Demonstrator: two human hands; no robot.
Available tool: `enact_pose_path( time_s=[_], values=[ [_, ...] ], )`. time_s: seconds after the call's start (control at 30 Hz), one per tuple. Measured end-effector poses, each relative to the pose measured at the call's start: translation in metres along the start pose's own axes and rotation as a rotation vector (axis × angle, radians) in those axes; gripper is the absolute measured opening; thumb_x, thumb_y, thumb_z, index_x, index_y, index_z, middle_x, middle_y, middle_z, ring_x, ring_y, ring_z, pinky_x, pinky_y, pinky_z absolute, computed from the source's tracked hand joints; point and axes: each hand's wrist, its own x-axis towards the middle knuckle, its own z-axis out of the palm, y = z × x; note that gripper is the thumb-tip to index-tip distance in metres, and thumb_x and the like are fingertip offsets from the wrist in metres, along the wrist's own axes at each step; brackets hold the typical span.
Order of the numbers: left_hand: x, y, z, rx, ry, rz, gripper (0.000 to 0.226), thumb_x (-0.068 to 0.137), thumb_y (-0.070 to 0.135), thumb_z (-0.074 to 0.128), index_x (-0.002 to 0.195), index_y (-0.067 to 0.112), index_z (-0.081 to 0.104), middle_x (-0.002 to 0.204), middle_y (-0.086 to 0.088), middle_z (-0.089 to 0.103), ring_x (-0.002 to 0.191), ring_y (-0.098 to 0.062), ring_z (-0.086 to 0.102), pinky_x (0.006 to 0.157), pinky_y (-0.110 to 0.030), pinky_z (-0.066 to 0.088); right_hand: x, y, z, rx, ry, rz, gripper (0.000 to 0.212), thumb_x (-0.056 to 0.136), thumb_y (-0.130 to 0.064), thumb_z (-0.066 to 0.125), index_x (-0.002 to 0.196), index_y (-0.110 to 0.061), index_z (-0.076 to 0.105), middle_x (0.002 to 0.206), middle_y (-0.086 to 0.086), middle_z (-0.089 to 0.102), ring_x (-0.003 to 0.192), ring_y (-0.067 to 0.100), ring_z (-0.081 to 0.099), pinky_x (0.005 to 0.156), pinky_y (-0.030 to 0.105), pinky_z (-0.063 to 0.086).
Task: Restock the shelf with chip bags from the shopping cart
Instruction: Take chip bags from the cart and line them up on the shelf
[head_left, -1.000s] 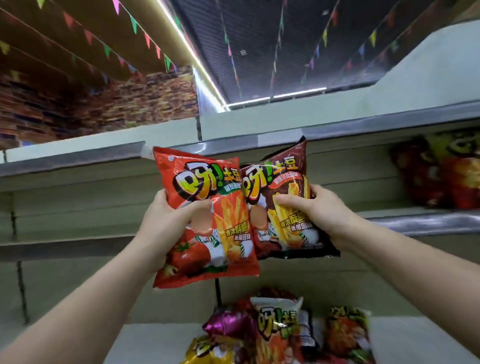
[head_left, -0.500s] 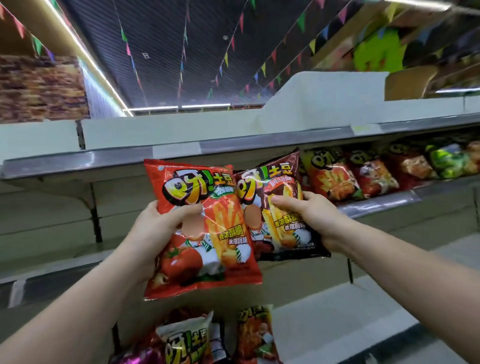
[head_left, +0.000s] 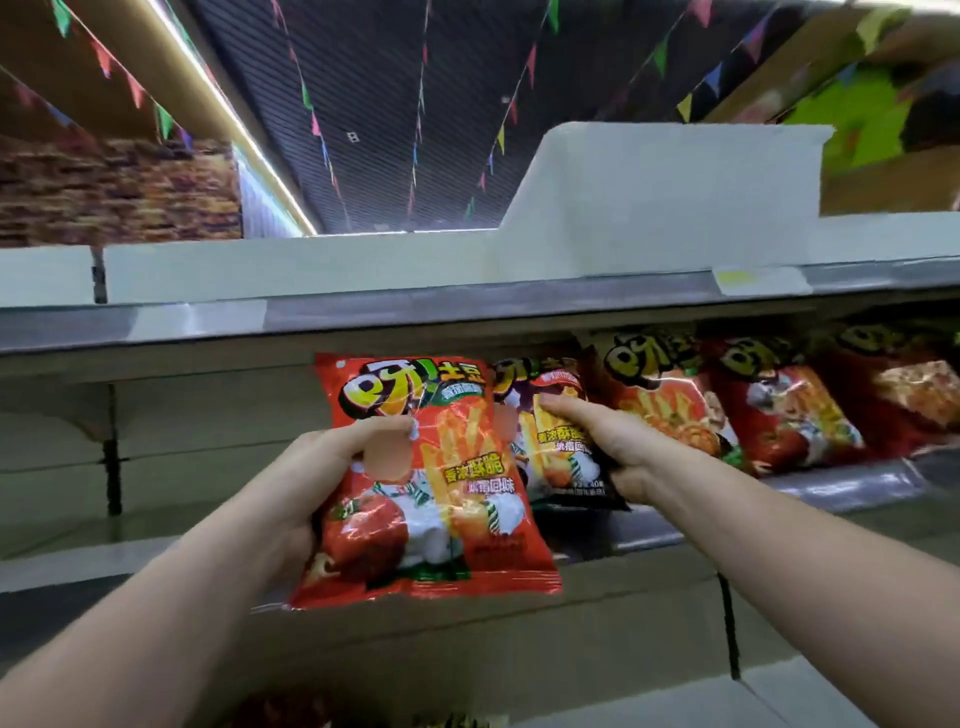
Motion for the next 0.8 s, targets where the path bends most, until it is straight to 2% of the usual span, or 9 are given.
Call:
enact_pose_path(
  time_s=[0.1,0.23,0.33,0.43,0.5,0.57,0.63,0.7,0.8],
  values=[
    [0.016,0.002,0.014,-0.012,0.01,-0.013,0.043,0.046,0.029,0.078,0.083,0.007,0.071,0.077,-0.015,0.072,0.054,-0.024,0.063,0.061,-0.029,0.053,0.038,0.0,-0.003,0.002,-0.059,0.016,0.024,0.08,-0.024,0.071,0.092,-0.004,0.065,0.066,0.012,0.07,0.048,0.021,0.066,0.045,0.029,0.055],
    [0.032,0.006,0.025,-0.023,0.033,-0.05,0.03,0.058,0.024,0.074,0.079,0.005,0.067,0.065,-0.013,0.07,0.043,-0.022,0.063,0.04,-0.024,0.05,0.085,0.004,-0.001,-0.077,-0.034,0.039,0.019,0.086,-0.019,0.064,0.094,-0.003,0.06,0.052,0.01,0.066,0.041,0.02,0.063,0.042,0.028,0.054],
    [0.046,0.006,0.026,-0.023,0.066,-0.072,0.023,0.07,0.023,0.073,0.081,0.005,0.064,0.059,-0.012,0.068,0.039,-0.021,0.062,0.036,-0.021,0.046,0.109,0.007,0.002,-0.07,-0.073,0.035,0.014,0.088,-0.015,0.06,0.08,-0.004,0.06,0.045,0.007,0.063,0.036,0.014,0.06,0.039,0.021,0.05],
    [0.062,0.007,0.023,-0.005,0.048,-0.083,0.037,0.06,0.026,0.074,0.089,0.003,0.067,0.069,-0.015,0.071,0.046,-0.024,0.065,0.042,-0.025,0.052,0.13,0.006,0.003,-0.129,-0.129,0.004,0.028,0.073,-0.029,0.074,0.09,-0.01,0.064,0.064,0.003,0.07,0.052,0.013,0.066,0.066,0.028,0.055],
    [0.072,0.008,0.02,0.014,0.022,-0.094,0.036,0.058,0.028,0.073,0.085,0.005,0.068,0.071,-0.015,0.072,0.048,-0.024,0.066,0.047,-0.026,0.055,0.144,0.004,0.002,-0.156,-0.135,-0.005,0.023,0.079,-0.025,0.07,0.096,-0.009,0.066,0.077,0.007,0.07,0.064,0.017,0.066,0.077,0.035,0.053],
    [0.08,0.008,0.017,0.016,-0.003,-0.103,0.029,0.06,0.028,0.071,0.078,0.005,0.067,0.067,-0.014,0.071,0.047,-0.023,0.065,0.05,-0.026,0.055,0.153,0.003,0.004,-0.213,-0.114,0.005,0.009,0.085,-0.015,0.064,0.088,-0.007,0.066,0.067,0.007,0.07,0.061,0.017,0.064,0.076,0.035,0.052],
    [0.088,0.006,0.014,0.022,-0.013,-0.112,0.03,0.057,0.027,0.07,0.076,0.005,0.066,0.065,-0.014,0.07,0.046,-0.024,0.065,0.053,-0.028,0.055,0.159,0.004,0.006,-0.241,-0.078,0.023,0.006,0.085,-0.011,0.062,0.081,-0.007,0.064,0.057,0.006,0.068,0.056,0.018,0.063,0.071,0.033,0.052],
    [0.094,0.004,0.01,0.047,-0.017,-0.124,0.034,0.052,0.027,0.069,0.077,0.005,0.064,0.064,-0.014,0.07,0.045,-0.024,0.065,0.051,-0.028,0.055,0.163,0.007,0.007,-0.26,-0.039,0.031,0.005,0.086,-0.01,0.061,0.085,-0.006,0.063,0.065,0.01,0.068,0.061,0.022,0.063,0.072,0.035,0.051],
    [0.103,0.002,0.008,0.085,-0.023,-0.14,0.036,0.047,0.026,0.069,0.076,0.005,0.063,0.06,-0.014,0.069,0.043,-0.023,0.065,0.045,-0.026,0.054,0.165,0.008,0.008,-0.268,-0.003,0.021,0.011,0.087,-0.01,0.058,0.097,-0.006,0.06,0.09,0.017,0.065,0.085,0.03,0.061,0.086,0.044,0.049]
  ],
)
